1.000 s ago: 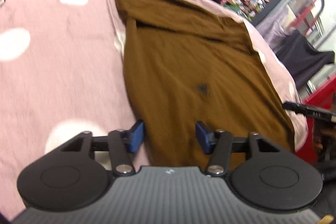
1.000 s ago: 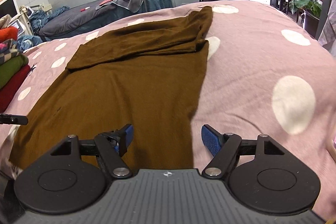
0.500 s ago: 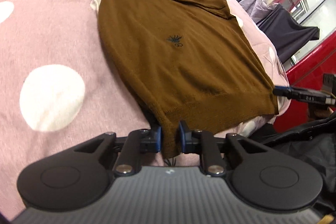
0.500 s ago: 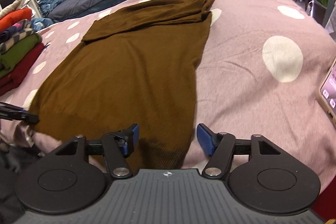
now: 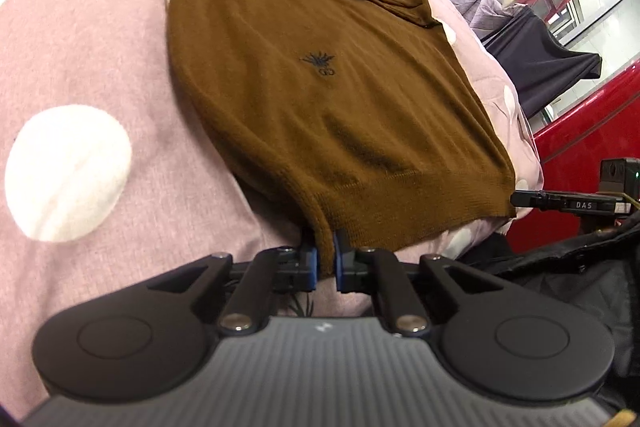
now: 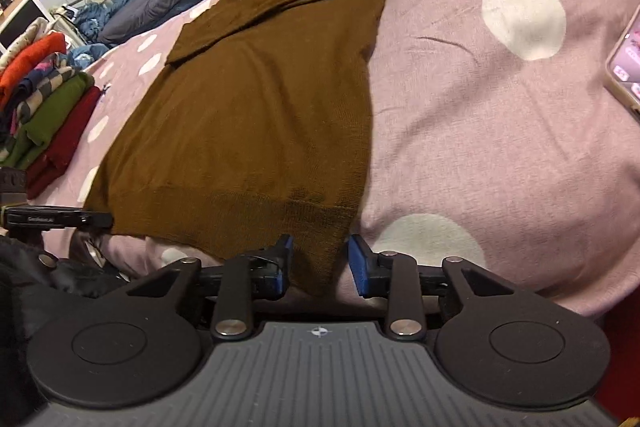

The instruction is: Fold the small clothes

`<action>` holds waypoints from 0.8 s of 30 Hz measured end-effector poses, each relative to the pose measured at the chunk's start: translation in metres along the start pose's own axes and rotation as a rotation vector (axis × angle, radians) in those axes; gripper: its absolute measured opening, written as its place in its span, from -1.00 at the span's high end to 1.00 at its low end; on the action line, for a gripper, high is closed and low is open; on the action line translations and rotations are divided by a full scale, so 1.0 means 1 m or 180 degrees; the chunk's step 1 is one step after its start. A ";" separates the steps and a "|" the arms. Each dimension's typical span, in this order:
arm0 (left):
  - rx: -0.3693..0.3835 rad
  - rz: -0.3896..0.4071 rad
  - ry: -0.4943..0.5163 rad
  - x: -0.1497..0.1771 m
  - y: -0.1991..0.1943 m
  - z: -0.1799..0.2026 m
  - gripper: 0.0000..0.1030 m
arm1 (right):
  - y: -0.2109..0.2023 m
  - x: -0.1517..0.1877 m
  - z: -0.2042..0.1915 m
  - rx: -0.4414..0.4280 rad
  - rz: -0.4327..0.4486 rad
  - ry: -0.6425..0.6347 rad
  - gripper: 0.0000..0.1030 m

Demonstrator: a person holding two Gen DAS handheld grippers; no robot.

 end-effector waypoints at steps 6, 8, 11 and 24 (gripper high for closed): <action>0.0083 0.0073 -0.0119 0.001 0.002 -0.006 0.91 | 0.005 0.002 0.011 -0.0234 -0.0148 0.0285 0.52; 0.0113 0.0104 -0.0206 0.001 0.003 -0.009 0.92 | 0.006 0.003 0.017 -0.0298 -0.0157 0.0420 0.83; 0.0079 0.0118 -0.0145 -0.001 0.002 -0.003 0.92 | 0.002 0.001 0.020 -0.0373 -0.0161 0.0524 0.86; 0.0161 0.0571 -0.0092 -0.047 -0.015 0.008 0.92 | -0.006 -0.036 0.018 -0.0626 0.0228 0.0561 0.86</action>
Point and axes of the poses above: each gripper's, at about its wrist camera, not at the fingertips, and y roughly the way its jaws point, z to its right, x to its underside, the point moved 1 cm from there along y, roughly the way its jaws point
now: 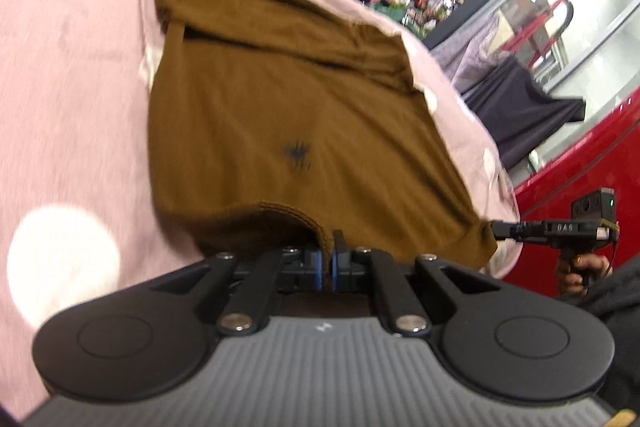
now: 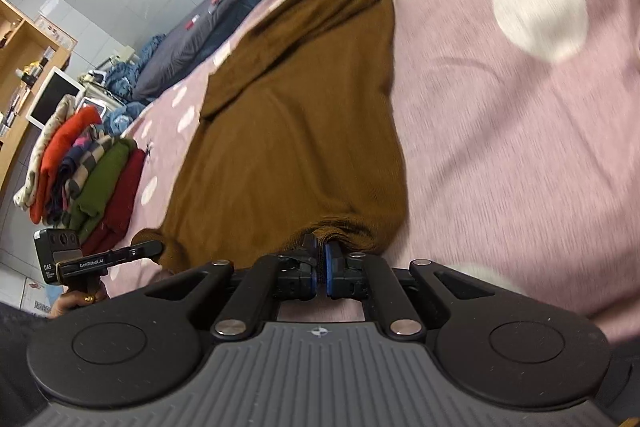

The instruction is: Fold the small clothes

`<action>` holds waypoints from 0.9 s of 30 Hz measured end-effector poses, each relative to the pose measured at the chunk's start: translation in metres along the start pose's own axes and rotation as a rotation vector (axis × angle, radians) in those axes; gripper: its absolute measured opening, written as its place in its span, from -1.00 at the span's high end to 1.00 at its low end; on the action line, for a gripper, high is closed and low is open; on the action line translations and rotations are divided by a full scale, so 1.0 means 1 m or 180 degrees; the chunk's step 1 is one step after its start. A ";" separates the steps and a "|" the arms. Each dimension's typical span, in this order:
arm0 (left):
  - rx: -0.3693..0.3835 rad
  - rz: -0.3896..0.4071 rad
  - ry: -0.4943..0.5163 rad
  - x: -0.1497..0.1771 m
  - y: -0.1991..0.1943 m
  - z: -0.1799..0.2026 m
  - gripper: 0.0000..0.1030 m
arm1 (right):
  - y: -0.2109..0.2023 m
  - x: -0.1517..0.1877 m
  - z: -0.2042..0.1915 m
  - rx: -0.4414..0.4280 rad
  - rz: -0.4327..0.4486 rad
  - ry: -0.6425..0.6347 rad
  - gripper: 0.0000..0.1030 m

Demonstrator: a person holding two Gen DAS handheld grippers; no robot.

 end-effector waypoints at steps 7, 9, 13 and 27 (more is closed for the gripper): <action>0.0036 0.0380 -0.0058 -0.046 0.019 -0.006 0.92 | 0.019 -0.045 -0.007 -0.0091 0.0295 -0.0174 0.86; -0.0008 0.0461 0.0006 -0.060 0.025 -0.006 0.92 | 0.024 -0.062 -0.007 -0.0101 0.0365 -0.0223 0.86; -0.0151 0.0652 0.0046 -0.092 0.035 -0.015 0.92 | 0.034 -0.099 -0.007 -0.0118 0.0519 -0.0343 0.86; -0.0664 0.0880 0.0077 -0.230 0.110 -0.055 0.92 | 0.112 -0.223 -0.002 0.0228 0.0974 -0.0431 0.87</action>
Point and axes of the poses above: each gripper's, at about its wrist camera, not at the fingertips, and y roughly the way its jaws point, z to its right, x to its underside, the point moved 1 cm from there along y, roughly the way its jaws point
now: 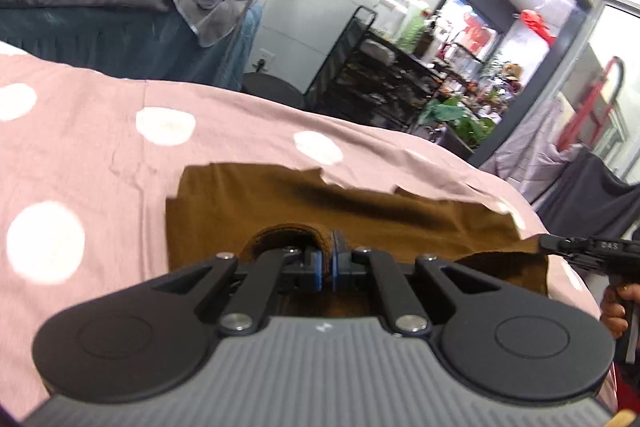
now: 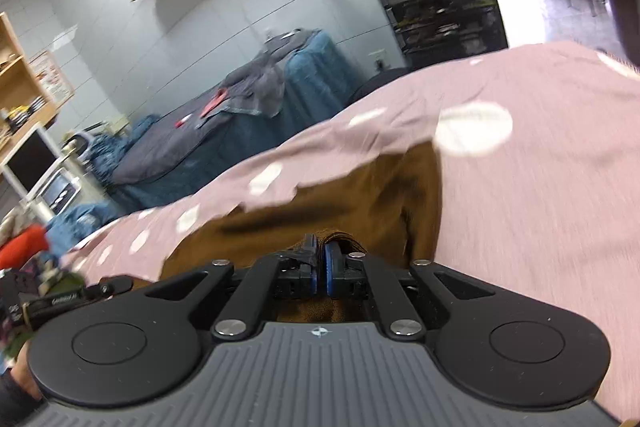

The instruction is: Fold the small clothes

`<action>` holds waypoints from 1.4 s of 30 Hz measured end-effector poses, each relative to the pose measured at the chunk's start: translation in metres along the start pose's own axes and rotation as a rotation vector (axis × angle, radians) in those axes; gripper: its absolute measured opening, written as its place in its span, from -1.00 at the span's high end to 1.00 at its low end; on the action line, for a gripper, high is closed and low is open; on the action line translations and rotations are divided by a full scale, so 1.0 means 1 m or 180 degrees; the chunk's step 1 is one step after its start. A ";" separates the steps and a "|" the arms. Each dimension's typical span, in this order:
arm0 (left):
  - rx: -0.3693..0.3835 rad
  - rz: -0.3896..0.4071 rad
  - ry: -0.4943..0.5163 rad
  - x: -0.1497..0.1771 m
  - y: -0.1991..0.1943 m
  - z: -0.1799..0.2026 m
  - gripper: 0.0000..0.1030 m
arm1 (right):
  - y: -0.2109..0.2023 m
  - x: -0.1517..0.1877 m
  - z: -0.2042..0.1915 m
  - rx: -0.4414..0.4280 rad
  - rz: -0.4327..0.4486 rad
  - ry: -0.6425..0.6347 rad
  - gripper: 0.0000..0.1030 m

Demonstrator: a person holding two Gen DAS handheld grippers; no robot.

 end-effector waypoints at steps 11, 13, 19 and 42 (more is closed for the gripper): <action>-0.0355 -0.0098 -0.0002 -0.045 0.072 -0.004 0.92 | 0.052 -0.032 0.009 0.0391 0.0095 0.0153 0.87; -0.0417 -0.0134 0.0008 -0.048 0.082 -0.004 0.92 | 0.060 -0.034 0.010 0.0457 0.0060 0.0102 0.87; -0.0594 -0.0198 0.0000 -0.048 0.104 -0.010 0.92 | 0.074 -0.034 0.014 0.0636 0.0041 0.0093 0.87; -0.0865 -0.0078 0.0640 -0.031 0.094 0.033 -0.01 | 0.066 -0.014 -0.034 0.0616 0.0204 -0.0998 0.25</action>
Point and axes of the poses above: each gripper's, at about its wrist camera, not at the fingertips, and y roughly the way its jaws point, z to its right, x to its underside, the point moved 1 cm from there along y, roughly the way its jaws point
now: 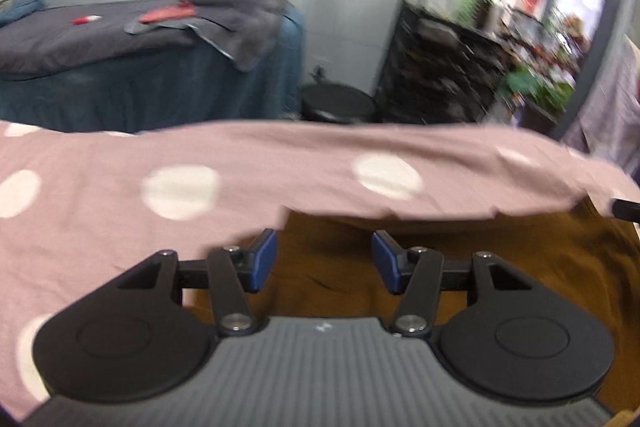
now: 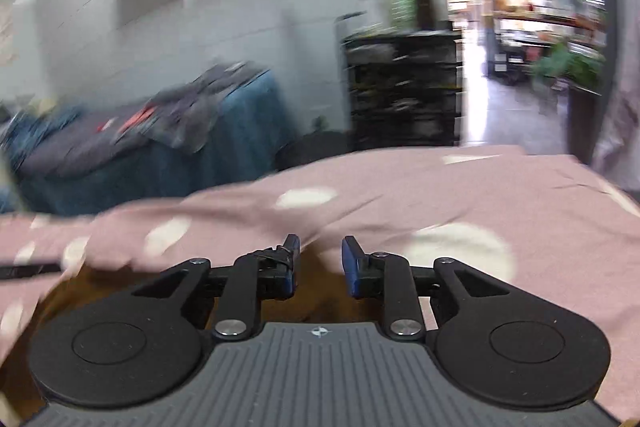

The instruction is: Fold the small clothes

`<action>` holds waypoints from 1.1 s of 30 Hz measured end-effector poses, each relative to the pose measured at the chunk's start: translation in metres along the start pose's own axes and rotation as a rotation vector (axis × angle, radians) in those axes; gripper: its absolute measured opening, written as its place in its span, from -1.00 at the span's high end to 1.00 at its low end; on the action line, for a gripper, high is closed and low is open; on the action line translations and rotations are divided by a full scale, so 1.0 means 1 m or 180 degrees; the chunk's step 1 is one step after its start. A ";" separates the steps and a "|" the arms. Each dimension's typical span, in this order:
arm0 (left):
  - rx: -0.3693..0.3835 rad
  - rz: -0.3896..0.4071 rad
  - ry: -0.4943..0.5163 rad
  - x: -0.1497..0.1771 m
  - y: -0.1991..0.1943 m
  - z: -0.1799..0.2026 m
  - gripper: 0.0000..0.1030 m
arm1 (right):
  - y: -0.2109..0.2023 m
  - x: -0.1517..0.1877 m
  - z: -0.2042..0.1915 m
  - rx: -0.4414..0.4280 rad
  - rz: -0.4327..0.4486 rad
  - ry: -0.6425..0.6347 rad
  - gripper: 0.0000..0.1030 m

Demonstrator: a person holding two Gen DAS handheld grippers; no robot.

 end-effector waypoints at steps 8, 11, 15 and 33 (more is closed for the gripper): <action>-0.0156 -0.0334 -0.0097 0.023 0.027 -0.004 -0.13 | 0.027 0.020 -0.013 0.0254 -0.0361 -0.0456 0.21; -0.0277 -0.0277 -0.0124 0.026 0.021 -0.020 -0.21 | 0.022 0.020 0.010 0.0293 -0.0339 -0.0381 0.23; -0.0082 -0.0270 -0.0215 0.025 0.016 -0.037 -0.27 | 0.007 0.015 0.027 0.0218 -0.0235 -0.0203 0.30; 0.0274 0.0162 0.1094 0.081 -0.090 0.065 -0.85 | -0.038 0.018 0.072 0.0163 -0.0015 0.0484 -0.76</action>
Point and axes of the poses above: each gripper's, at about its wrist camera, not at the fingertips, and y roughly the way its jaws point, z to its right, x to its underside, the point moved 1 cm from there along y, roughly the way its jaws point
